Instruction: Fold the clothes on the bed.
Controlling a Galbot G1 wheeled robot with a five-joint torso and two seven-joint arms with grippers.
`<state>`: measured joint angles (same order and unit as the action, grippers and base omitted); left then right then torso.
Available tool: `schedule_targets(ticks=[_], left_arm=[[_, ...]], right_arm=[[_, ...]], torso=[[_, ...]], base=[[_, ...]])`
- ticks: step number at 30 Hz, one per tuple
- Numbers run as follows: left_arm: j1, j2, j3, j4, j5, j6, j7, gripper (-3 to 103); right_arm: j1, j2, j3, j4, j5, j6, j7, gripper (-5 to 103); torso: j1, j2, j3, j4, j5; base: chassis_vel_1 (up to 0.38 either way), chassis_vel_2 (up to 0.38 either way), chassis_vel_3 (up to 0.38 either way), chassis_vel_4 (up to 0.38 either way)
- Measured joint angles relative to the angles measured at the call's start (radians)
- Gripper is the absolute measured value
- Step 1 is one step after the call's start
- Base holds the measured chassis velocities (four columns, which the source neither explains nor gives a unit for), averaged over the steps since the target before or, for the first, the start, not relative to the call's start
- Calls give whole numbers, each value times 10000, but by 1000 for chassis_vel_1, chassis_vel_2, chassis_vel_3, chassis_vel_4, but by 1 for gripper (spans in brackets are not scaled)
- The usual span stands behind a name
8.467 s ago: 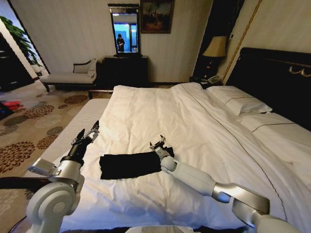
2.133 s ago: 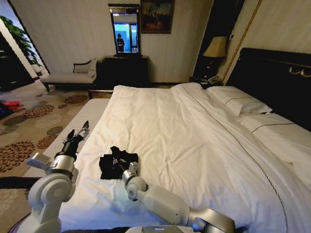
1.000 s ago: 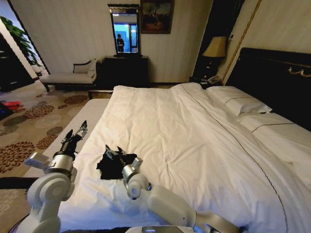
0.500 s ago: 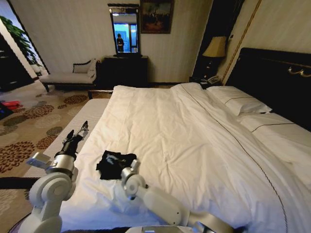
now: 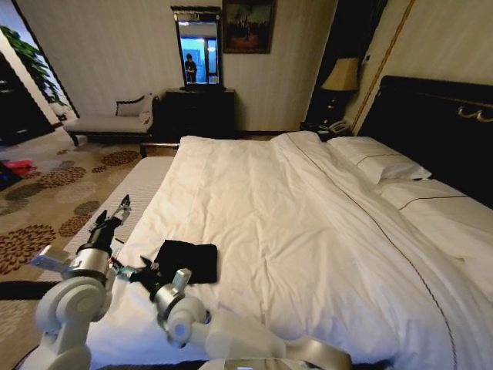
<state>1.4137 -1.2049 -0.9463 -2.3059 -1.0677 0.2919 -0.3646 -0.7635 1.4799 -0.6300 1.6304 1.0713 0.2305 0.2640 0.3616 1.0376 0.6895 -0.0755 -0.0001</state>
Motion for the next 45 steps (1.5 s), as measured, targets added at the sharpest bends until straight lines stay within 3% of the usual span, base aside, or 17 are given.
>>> schedule_targets(ticks=[1, 4, 6, 7, 10, 11, 13, 15, 17, 20, 23, 28, 45], left_arm=[[0, 0, 0, 0, 0, 0, 0, 100], [398, 449, -180, 174, -154, 203, -84, 100], [1068, 974, -249, 243, -152, 197, -122, 100], [1068, 974, -249, 243, -152, 197, -122, 100], [2024, 1310, 50, 2, 331, -325, -103, 100], [2565, 1299, 436, -379, 842, -620, 13, 100], [2770, 1250, 626, -569, 1045, -702, 73, 100], [3184, 1103, 1232, -986, 1755, -881, 200, 100], [3675, 954, 2429, -1553, 2923, -1016, 371, 100], [3924, 913, 3062, -1747, 3567, -1105, 516, 100], [4580, 964, 4041, -1932, 5005, -1519, 1218, 100], [4836, 1058, 4184, -1933, 5433, -1593, 1650, 100], [4787, 1058, 4121, -1940, 5367, -1592, 1652, 100]], right_arm=[[0, 0, 0, 0, 0, 0, 0, 100], [-403, -1230, 1285, 801, -381, 198, 9, 100], [-1170, -2494, 2753, 1499, -858, 660, 58, 100], [-1170, -2494, 2753, 1499, -858, 660, 58, 100], [-2373, -3967, 4534, 2186, -1828, 936, 50, 100], [-3403, -4467, 5701, 2791, -2601, 954, 121, 100], [-3917, -4596, 6149, 3084, -3038, 921, 244, 100], [-5372, -4709, 7256, 3914, -4494, 576, 702, 100], [-7240, -4292, 8700, 4922, -6339, 384, 1013, 100], [-8004, -3998, 9225, 5392, -6978, 334, 1093, 100], [-9228, -3756, 10215, 6135, -8392, 122, 1201, 100], [-9415, -3762, 10417, 6262, -8677, -3, 1219, 100], [-9312, -3754, 10292, 6184, -8547, -15, 1219, 100]], torso=[[0, 0, 0, 0, 0], [1, -2, 0, -4, 4], [2, -2, 1, -2, 9], [2, -2, 1, -2, 9], [1, -2, 1, -2, 1], [0, -1, -1, -3, 4], [0, -1, 0, -1, 6], [-1, -1, -2, -1, 11], [-2, 0, -3, -6, 8], [-2, 0, -2, -4, 7], [-3, 1, -2, -1, 1], [-3, 1, -1, 3, 4], [0, 0, 0, 0, 1]], base=[[0, 0, 0, 0], [0, 0, 0, 0], [0, 0, 0, 0], [0, 0, 0, 0], [0, 0, 0, 0], [0, 0, 0, 0], [0, 0, 0, 0], [0, 0, 0, 0], [0, 0, 0, 0], [0, 0, 0, 0], [0, 0, 0, 0], [0, 0, 0, 0], [0, 0, 0, 0]])
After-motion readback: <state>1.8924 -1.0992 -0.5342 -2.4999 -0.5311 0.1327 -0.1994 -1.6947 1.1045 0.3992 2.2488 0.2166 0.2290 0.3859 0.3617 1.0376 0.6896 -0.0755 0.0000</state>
